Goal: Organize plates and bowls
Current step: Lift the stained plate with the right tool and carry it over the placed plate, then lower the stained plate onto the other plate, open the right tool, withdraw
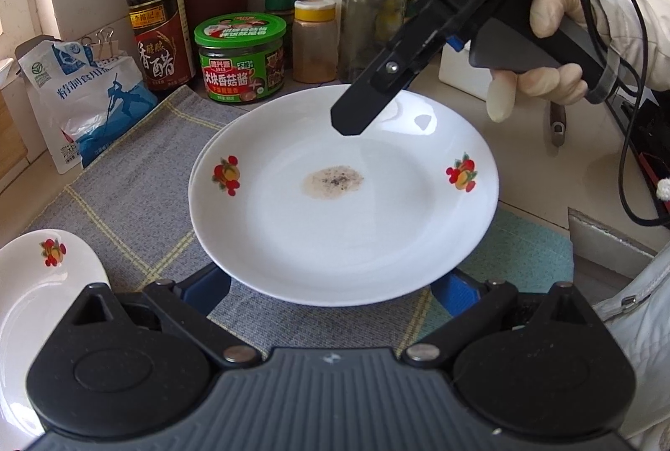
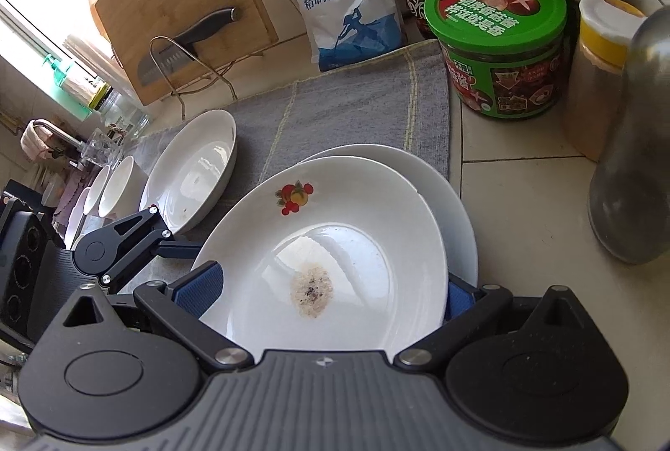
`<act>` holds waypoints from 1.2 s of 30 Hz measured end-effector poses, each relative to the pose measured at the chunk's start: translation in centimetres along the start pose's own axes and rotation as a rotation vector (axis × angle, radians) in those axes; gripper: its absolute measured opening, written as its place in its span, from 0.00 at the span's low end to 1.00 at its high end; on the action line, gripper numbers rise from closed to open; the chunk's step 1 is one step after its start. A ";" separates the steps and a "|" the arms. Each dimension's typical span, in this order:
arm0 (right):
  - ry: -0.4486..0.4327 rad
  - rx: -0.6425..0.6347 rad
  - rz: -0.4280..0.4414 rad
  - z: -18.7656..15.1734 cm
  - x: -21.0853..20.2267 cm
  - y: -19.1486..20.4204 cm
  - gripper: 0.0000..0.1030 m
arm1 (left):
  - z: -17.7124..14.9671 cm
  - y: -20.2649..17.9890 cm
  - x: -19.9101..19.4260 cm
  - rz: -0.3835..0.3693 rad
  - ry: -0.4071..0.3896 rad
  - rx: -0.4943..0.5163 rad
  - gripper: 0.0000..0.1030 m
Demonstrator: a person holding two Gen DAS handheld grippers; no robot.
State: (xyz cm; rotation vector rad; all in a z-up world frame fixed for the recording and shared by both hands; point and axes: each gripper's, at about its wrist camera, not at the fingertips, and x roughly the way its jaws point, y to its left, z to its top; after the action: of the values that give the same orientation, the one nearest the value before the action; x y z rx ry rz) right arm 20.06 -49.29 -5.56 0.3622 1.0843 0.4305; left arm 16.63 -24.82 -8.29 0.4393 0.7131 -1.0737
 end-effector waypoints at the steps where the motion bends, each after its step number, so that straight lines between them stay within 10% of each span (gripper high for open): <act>1: 0.000 0.002 -0.003 -0.1 0.0 0.0 1.00 | 0.0 0.1 0.0 0.002 -0.001 0.001 0.98; 36: -0.020 -0.002 -0.126 -2.6 -1.9 1.3 1.00 | -0.4 -1.1 -0.8 0.063 -0.057 -0.054 0.98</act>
State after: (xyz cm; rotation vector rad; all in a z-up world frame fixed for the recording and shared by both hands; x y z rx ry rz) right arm 16.77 -48.92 -4.53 0.2940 1.0806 0.3148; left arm 15.26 -24.51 -7.98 0.3811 0.6724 -1.0021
